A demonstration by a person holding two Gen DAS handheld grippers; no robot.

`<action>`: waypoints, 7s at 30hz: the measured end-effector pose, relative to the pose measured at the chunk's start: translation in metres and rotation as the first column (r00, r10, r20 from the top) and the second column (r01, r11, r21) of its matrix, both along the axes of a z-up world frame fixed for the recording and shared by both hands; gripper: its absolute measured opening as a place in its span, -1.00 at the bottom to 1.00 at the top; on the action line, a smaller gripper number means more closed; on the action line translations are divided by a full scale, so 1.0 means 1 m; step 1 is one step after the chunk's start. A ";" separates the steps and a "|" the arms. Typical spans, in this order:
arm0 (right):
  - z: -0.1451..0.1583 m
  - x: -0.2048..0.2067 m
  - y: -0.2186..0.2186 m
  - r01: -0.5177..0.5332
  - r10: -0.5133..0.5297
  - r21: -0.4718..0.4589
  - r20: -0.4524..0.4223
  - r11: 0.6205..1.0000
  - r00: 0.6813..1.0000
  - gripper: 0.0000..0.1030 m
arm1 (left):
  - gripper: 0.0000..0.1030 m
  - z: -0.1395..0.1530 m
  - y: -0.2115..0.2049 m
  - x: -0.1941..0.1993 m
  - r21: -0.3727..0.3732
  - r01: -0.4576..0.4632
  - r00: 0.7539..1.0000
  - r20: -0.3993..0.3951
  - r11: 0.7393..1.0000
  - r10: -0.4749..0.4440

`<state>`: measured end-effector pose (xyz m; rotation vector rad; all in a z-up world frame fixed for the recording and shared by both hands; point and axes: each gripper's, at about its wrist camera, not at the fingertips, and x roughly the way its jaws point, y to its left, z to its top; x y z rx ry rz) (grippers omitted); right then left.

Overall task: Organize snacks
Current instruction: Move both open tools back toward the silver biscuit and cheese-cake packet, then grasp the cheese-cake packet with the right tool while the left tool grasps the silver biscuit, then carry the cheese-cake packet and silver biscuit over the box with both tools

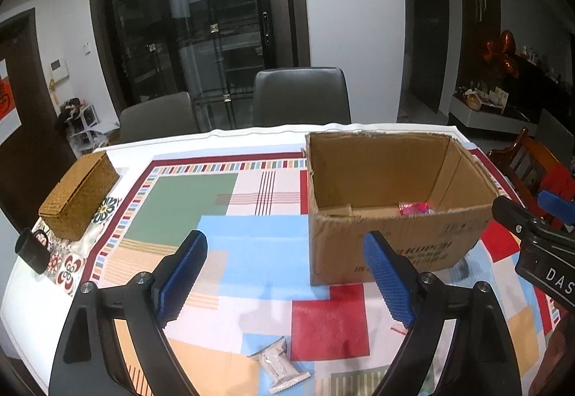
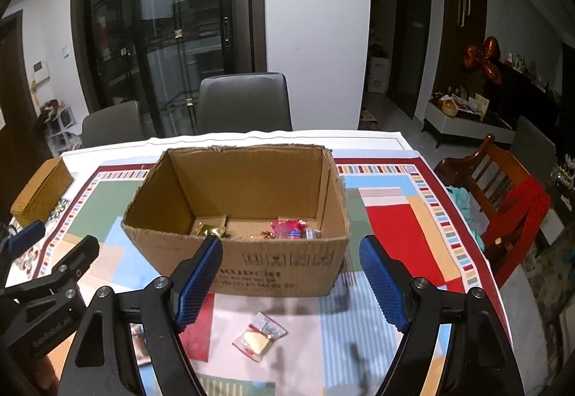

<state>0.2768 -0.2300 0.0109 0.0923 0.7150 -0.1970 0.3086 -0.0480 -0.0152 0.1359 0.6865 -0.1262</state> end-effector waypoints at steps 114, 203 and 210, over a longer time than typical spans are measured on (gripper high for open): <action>-0.170 0.001 0.048 -0.147 0.155 0.057 -0.195 0.988 0.968 -0.37 | -0.20 -0.158 0.031 -0.042 -0.046 -0.204 0.958 -0.214 0.978 0.190; 0.003 0.019 -0.001 -0.118 0.113 0.020 0.151 0.993 0.982 -0.37 | -0.20 0.018 -0.047 0.029 -0.054 -0.017 0.993 0.116 0.998 0.023; 0.002 0.026 -0.003 -0.114 0.110 0.021 0.146 0.993 0.983 -0.37 | -0.20 0.016 -0.052 0.044 -0.044 -0.008 0.994 0.110 0.999 0.013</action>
